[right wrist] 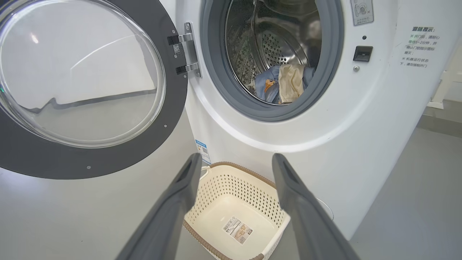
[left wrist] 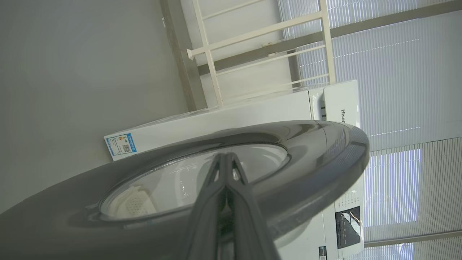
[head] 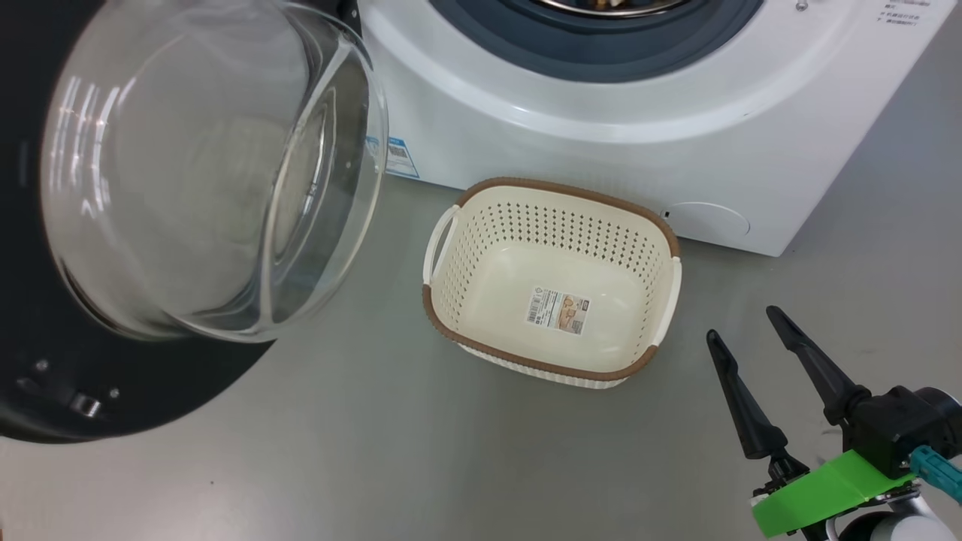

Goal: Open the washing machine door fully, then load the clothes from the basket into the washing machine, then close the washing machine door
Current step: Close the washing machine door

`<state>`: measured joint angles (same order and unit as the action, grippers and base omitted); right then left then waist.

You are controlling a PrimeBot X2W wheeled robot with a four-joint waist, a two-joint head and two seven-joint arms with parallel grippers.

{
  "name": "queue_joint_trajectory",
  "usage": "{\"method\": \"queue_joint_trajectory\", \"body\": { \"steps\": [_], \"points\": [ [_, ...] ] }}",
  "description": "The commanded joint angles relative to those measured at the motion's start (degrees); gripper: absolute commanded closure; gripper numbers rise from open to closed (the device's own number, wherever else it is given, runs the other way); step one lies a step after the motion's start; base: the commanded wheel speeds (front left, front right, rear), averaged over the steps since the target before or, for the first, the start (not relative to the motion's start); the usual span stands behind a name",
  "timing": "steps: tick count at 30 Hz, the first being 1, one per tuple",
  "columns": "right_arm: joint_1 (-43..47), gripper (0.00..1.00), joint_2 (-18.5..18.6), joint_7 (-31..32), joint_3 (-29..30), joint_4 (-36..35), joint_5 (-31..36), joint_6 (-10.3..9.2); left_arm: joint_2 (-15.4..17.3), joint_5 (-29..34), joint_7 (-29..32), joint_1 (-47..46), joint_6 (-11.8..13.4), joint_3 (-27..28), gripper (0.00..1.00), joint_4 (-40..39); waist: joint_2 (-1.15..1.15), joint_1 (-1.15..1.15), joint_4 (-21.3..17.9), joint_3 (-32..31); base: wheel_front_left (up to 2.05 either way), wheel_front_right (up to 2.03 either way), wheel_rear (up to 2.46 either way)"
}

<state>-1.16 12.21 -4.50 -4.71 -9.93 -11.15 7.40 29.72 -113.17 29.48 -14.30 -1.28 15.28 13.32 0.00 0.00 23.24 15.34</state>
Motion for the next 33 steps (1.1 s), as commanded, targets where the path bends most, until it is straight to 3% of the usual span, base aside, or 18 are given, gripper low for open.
{"method": "queue_joint_trajectory", "body": {
  "steps": [1,16,33],
  "points": [
    [-0.27,0.0,-0.26,-0.61,-1.13,-1.13,-0.34,0.09,2.4,-0.31,1.37,0.46,-0.71,1.5,1.0,-2.7,0.0,0.0,-0.34,-0.65,0.0,0.0,0.0],
    [1.15,0.0,-3.32,-2.63,-0.56,0.85,0.07,0.09,0.21,-0.38,7.08,9.92,-1.06,-1.81,1.0,-16.57,0.0,0.0,-3.81,-5.17,0.0,0.0,0.0],
    [3.2,0.0,-6.86,-4.31,-0.18,3.16,0.94,0.09,-4.03,-0.05,9.65,12.32,-1.27,-7.52,1.0,-20.86,0.0,0.0,-11.54,-10.25,0.0,0.0,0.0]
  ]
}}
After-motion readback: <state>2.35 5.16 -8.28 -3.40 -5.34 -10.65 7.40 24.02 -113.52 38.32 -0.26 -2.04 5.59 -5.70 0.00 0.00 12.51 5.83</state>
